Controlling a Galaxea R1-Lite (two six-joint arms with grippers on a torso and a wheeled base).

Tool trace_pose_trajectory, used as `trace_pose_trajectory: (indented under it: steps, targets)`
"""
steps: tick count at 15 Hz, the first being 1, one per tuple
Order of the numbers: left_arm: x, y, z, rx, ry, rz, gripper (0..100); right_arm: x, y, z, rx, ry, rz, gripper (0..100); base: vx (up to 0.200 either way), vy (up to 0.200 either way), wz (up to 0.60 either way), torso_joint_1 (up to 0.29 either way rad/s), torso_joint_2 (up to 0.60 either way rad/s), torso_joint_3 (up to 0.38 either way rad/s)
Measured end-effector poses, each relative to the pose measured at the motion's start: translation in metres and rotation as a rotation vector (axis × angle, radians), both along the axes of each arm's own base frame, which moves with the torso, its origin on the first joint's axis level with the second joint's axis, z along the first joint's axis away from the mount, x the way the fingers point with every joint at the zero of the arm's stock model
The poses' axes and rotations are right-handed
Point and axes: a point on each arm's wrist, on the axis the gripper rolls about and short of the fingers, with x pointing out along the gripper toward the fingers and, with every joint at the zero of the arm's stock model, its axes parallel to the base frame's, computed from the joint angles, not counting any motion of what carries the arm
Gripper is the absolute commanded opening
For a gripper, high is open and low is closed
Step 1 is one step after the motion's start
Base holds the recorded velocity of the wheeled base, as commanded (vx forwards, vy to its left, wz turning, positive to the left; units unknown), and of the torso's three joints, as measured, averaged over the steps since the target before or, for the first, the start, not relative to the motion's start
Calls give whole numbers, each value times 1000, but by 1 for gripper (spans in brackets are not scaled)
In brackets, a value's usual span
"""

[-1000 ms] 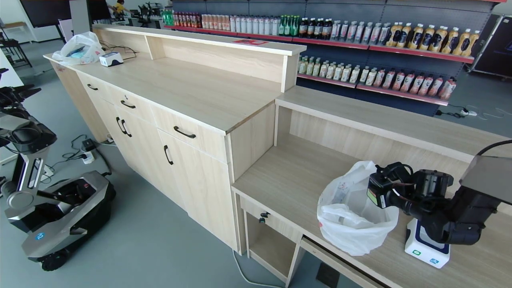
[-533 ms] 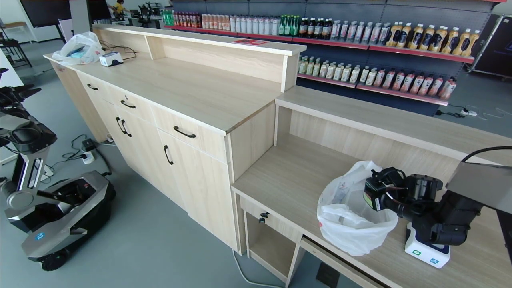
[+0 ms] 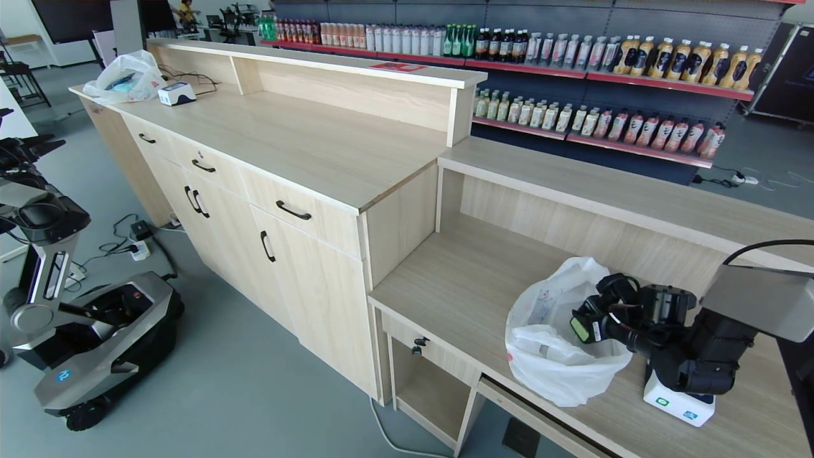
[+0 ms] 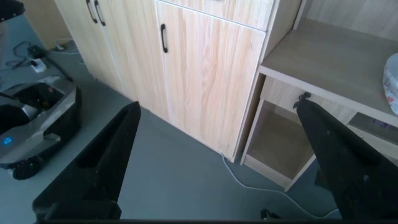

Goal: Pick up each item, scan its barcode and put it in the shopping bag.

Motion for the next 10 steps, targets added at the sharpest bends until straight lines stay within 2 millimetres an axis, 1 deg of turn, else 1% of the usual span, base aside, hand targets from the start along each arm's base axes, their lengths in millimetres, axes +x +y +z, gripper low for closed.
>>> trace_pose_trajectory:
  steps: [3, 4, 5, 6, 8, 9, 10]
  targets:
    - [0, 0, 0, 0, 0, 0, 100, 1, 2, 4, 33, -6, -6, 100, 0, 0, 0, 0, 0, 0]
    - [0, 0, 0, 0, 0, 0, 100, 2, 4, 12, 39, -20, -5, 100, 0, 0, 0, 0, 0, 0]
    - [0, 0, 0, 0, 0, 0, 100, 2, 5, 25, 43, -38, -3, 100, 0, 0, 0, 0, 0, 0]
    - [0, 0, 0, 0, 0, 0, 100, 1, 7, 41, 47, -52, -1, 100, 0, 0, 0, 0, 0, 0]
    - [0, 0, 0, 0, 0, 0, 100, -11, 11, 86, 44, -89, 6, 100, 0, 0, 0, 0, 0, 0]
    - [0, 0, 0, 0, 0, 0, 100, -22, 12, 107, 40, -109, 5, 100, 0, 0, 0, 0, 0, 0]
    - [0, 0, 0, 0, 0, 0, 100, -39, 10, 130, 29, -127, -2, 100, 0, 0, 0, 0, 0, 0]
